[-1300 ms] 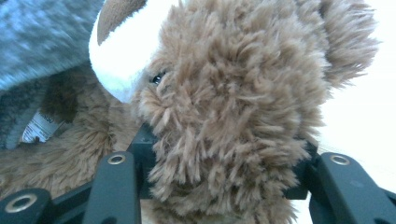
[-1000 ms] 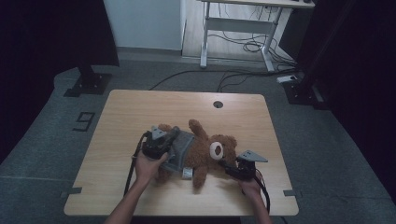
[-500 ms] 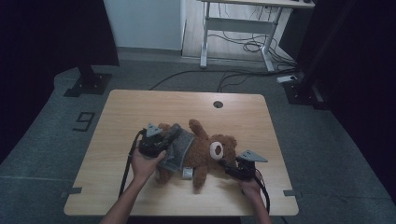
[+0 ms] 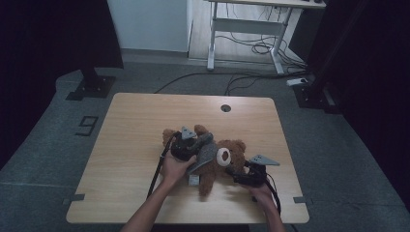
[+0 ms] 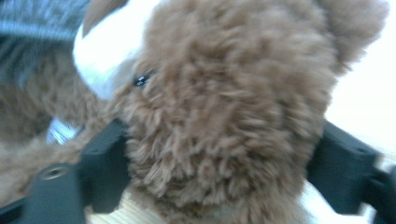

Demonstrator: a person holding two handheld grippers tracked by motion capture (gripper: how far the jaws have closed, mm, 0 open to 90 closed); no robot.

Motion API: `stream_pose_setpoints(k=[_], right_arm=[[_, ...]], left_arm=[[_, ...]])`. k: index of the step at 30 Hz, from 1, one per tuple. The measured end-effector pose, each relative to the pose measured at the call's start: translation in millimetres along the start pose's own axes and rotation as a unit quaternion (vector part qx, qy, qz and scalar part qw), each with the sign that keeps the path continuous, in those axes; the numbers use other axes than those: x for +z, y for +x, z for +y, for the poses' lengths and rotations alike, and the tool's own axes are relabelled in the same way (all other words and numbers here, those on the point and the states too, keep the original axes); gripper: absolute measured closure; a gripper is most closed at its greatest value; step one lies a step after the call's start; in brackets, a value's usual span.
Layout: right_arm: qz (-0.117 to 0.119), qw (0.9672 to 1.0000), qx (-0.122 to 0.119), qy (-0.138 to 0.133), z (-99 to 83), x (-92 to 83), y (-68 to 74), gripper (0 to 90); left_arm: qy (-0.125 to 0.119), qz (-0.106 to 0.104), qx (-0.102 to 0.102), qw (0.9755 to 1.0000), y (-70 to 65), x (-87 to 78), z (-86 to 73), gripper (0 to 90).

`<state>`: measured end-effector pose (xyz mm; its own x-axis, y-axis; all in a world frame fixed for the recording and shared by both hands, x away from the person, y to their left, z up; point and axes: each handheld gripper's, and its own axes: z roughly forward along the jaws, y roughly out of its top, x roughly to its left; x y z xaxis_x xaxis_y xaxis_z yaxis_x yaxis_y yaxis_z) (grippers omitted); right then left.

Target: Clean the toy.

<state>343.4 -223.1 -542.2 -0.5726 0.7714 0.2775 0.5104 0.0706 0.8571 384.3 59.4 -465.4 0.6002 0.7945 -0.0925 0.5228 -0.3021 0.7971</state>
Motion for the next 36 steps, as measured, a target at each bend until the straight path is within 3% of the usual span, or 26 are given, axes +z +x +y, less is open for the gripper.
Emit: stream_pose_setpoints(k=[3,7,11,13,15,16,18,20,21,24,25,26,27,28,33,36], right_arm=[[0.011,0.9998,0.019,-0.004,3.6,-5.0,-1.8,13.5],[0.018,0.9984,0.043,-0.031,18.0,-14.8,-4.4,10.6],[0.02,0.9985,0.048,-0.019,26.7,-9.5,-6.9,5.1],[0.04,0.998,0.048,0.009,30.8,0.0,-12.0,0.0],[0.069,0.9956,0.058,0.027,32.4,6.5,-16.4,0.0],[0.069,0.9956,0.058,0.027,32.4,6.5,-16.4,0.0],[0.116,0.9905,0.052,0.051,32.1,14.8,-18.8,3.7],[0.124,0.9897,0.049,0.052,31.4,16.2,-18.4,6.7],[0.134,0.9886,0.045,0.051,29.8,15.7,-18.3,15.6],[0.133,0.9888,0.045,0.05,26.8,12.5,-16.8,32.1],[0.133,0.9888,0.045,0.05,26.8,12.5,-16.8,32.1],[0.12,0.9911,0.038,0.043,25.8,8.6,-13.8,41.5],[0.12,0.9911,0.038,0.043,25.8,8.6,-13.8,41.5],[0.103,0.9937,0.024,0.036,25.5,5.0,-8.9,48.2],[0.077,0.9969,-0.001,0.013,26.0,0.7,0.1,54.8],[0.056,0.9982,-0.013,-0.018,29.9,1.3,4.7,58.3]], left_arm=[[-0.003,-0.001,0.003,1.0,-1.5,-2.2,-4.8,78.2],[-0.015,-0.013,-0.003,0.9998,-4.0,-8.2,-16.3,78.4],[-0.021,-0.017,-0.004,0.9996,-5.8,-12.6,-22.9,78.5],[-0.026,-0.026,-0.01,0.9993,-4.7,-14.7,-27.9,78.6],[-0.028,-0.028,-0.012,0.9992,-4.4,-15.1,-28.9,78.6],[-0.028,-0.029,-0.013,0.9991,-4.3,-15.6,-29.7,78.6],[-0.028,-0.032,-0.012,0.999,-4.0,-17.4,-32.4,78.6],[-0.03,-0.032,-0.013,0.9989,-3.6,-18.3,-33.7,78.6],[-0.032,-0.034,-0.015,0.9988,-2.7,-19.3,-35.1,78.6],[-0.04,-0.048,-0.028,0.9977,1.2,-23.9,-40.0,78.5],[-0.04,-0.048,-0.028,0.9977,1.2,-23.9,-40.0,78.5],[-0.043,-0.051,-0.031,0.9973,1.9,-25.2,-41.0,78.5],[-0.046,-0.053,-0.032,0.997,2.0,-26.4,-41.9,78.5],[-0.055,-0.052,-0.031,0.9966,1.5,-28.4,-43.3,78.3],[-0.07,-0.048,-0.034,0.9958,3.1,-30.7,-42.3,78.3],[-0.08,-0.038,-0.034,0.9955,6.5,-30.8,-37.3,78.3]])
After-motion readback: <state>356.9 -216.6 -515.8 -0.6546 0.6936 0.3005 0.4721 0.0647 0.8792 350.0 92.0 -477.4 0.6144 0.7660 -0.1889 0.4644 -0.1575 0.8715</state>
